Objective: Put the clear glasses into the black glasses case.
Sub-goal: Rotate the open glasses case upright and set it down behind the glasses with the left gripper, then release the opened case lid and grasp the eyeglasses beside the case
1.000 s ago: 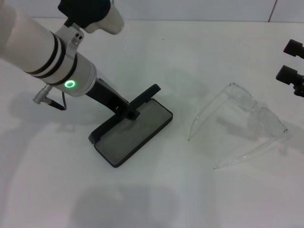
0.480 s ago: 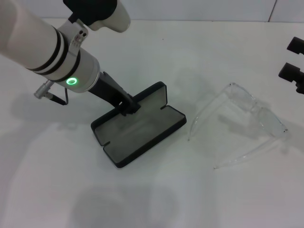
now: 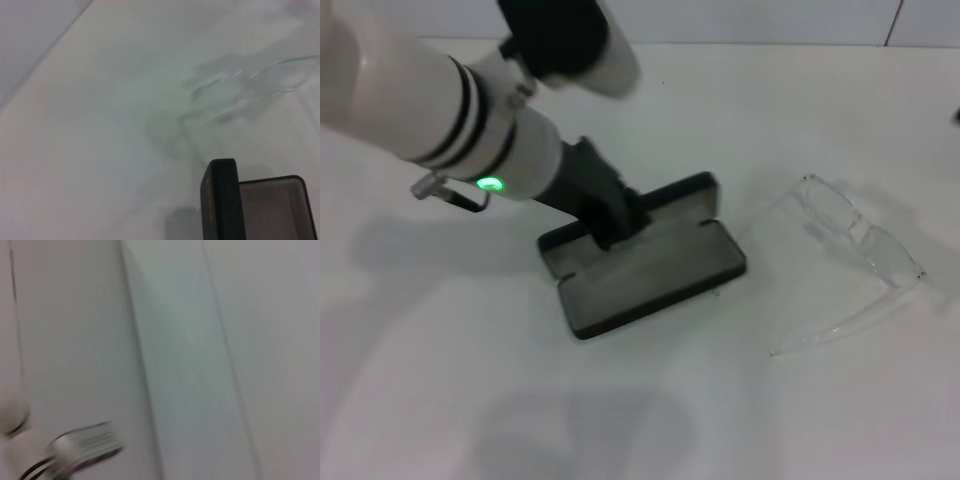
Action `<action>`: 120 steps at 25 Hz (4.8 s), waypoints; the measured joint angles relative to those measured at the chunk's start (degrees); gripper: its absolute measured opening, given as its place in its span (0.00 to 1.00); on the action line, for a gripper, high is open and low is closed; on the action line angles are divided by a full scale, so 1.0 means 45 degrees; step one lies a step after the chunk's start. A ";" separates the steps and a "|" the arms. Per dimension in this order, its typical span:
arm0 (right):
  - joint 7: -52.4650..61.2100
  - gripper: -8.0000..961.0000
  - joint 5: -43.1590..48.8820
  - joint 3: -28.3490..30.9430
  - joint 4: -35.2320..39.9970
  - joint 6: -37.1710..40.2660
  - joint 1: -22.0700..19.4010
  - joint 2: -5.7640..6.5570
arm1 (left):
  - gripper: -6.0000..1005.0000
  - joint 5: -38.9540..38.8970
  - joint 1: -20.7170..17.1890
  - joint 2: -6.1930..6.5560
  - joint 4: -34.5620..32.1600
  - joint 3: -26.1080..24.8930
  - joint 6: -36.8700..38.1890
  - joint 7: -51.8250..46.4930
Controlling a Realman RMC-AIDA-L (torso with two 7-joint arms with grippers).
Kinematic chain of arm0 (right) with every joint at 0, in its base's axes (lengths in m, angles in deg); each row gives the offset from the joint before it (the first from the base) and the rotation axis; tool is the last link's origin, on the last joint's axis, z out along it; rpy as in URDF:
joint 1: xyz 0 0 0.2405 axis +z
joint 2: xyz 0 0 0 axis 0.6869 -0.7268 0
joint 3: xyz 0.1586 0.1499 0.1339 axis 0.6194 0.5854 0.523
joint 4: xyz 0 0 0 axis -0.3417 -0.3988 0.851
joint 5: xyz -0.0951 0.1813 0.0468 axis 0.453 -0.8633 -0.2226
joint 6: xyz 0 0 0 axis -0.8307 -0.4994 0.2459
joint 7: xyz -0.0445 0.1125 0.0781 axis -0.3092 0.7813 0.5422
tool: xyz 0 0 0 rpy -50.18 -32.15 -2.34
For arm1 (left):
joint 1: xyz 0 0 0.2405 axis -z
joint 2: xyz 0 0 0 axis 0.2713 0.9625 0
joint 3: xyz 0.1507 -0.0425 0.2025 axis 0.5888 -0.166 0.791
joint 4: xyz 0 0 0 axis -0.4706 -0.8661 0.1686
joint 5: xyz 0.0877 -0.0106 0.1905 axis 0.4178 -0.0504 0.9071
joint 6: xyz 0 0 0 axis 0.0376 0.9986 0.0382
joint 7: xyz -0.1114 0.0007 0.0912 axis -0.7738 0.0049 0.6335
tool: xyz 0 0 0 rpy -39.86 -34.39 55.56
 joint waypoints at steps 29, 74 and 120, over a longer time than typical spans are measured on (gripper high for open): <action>-0.0619 0.88 -0.0574 0.4783 -0.1484 0.2884 -0.0957 0.0152 | 0.20 0.2769 -0.2292 -0.0056 -0.2750 0.4159 -0.1312 0.0982; -0.0624 0.88 -0.0419 0.4734 -0.1487 0.2822 -0.1274 0.0146 | 0.35 0.2566 -0.1574 -0.0038 -0.1379 0.5960 -0.4845 0.0630; 1.0049 0.86 1.6101 -0.6076 0.5088 -0.3881 0.6478 0.0426 | 0.37 -1.0704 -0.4485 -0.0015 -0.1195 -0.0163 -0.2660 0.6639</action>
